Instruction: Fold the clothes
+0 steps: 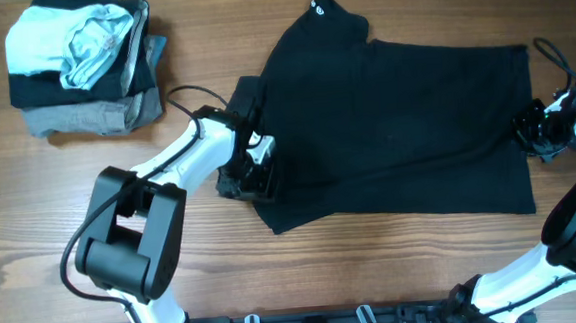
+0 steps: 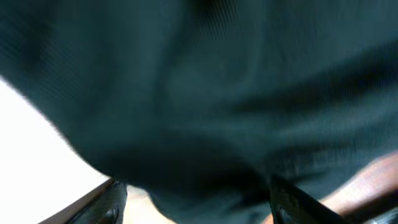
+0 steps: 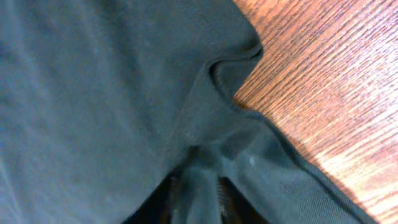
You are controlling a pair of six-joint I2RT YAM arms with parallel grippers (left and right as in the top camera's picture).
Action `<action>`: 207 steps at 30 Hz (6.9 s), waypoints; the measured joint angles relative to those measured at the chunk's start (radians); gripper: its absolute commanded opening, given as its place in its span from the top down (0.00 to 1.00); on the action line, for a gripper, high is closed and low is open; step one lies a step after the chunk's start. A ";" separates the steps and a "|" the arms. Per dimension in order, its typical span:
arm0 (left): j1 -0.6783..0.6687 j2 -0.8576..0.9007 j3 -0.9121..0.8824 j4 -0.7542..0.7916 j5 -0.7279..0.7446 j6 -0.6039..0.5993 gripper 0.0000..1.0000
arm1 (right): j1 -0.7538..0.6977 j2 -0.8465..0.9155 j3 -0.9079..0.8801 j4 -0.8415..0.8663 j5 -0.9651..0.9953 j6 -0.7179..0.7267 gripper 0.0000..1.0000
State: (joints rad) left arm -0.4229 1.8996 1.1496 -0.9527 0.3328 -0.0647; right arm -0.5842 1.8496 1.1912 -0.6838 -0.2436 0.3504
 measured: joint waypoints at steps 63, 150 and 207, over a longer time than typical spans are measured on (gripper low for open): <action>-0.192 -0.117 -0.155 0.222 -0.205 -0.340 0.86 | 0.001 -0.082 0.007 -0.146 -0.158 -0.084 0.63; 0.131 -0.073 -0.008 0.450 0.219 -0.064 0.96 | 0.032 -0.363 -0.089 -0.071 -0.205 -0.072 0.31; -0.081 -0.295 -0.163 -0.291 0.171 -0.208 0.96 | 0.130 -0.293 -0.089 -0.090 -0.069 -0.064 0.30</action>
State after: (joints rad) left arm -0.5037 1.6043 0.9871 -1.2442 0.5034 -0.2722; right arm -0.4541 1.5562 1.1023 -0.7738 -0.3130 0.2863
